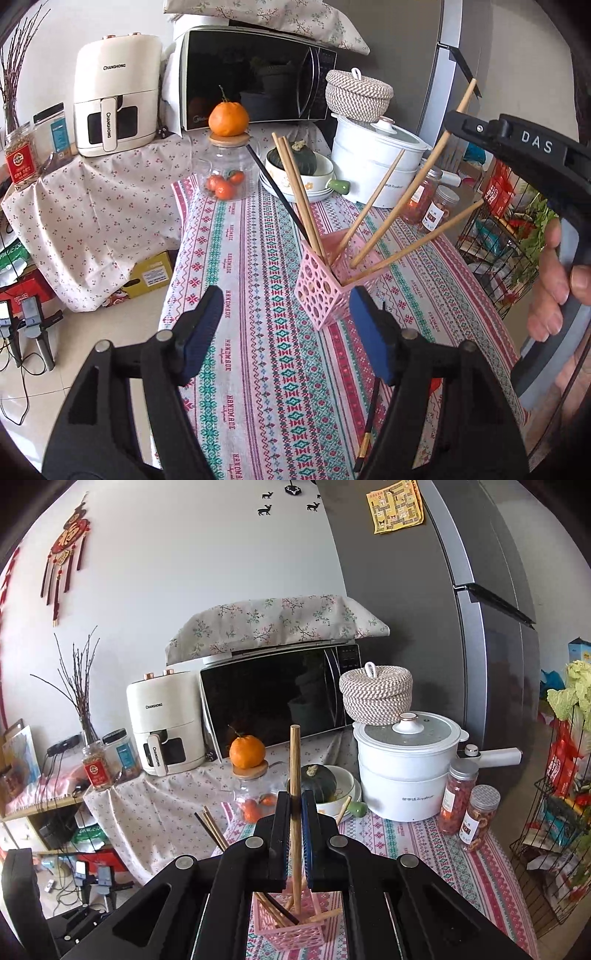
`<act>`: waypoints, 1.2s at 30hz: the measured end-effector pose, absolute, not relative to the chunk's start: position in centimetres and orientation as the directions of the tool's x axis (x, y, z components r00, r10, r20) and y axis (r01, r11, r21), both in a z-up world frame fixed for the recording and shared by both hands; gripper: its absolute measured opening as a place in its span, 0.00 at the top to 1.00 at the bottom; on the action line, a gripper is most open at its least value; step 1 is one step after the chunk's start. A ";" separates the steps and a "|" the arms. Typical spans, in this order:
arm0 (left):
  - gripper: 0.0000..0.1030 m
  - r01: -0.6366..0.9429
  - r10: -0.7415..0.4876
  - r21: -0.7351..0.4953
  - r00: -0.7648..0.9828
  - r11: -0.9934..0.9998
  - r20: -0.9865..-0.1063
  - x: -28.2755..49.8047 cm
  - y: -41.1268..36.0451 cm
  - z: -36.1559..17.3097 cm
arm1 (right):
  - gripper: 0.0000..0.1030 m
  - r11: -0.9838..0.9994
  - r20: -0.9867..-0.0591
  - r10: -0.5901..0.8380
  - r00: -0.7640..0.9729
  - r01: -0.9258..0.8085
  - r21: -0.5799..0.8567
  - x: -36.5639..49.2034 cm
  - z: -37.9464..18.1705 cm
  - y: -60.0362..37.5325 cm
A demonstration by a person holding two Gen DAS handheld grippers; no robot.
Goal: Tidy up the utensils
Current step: 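Carry both tools' chopsticks over the pink basket, drop them in and open both tools, then grasp the black chopstick with the left tool while the right tool grasps a wooden chopstick by the red spoon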
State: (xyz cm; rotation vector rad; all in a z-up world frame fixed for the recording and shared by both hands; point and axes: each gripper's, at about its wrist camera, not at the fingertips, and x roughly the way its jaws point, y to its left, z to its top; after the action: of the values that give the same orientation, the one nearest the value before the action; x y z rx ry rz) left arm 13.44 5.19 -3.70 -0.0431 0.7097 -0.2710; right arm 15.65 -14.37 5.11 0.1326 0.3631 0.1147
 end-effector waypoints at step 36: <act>0.21 0.322 -0.286 -0.101 0.604 0.941 -0.744 12.4 1.4 -5.9 | 0.40 0.982 -0.542 0.162 0.825 -0.084 0.167 11.6 3.8 -21.4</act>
State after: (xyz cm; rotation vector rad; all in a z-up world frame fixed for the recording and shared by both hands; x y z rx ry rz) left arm 12.35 1.36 -5.86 0.0447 0.8530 -0.3519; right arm 11.59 -21.41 3.76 0.1380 0.5874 0.1311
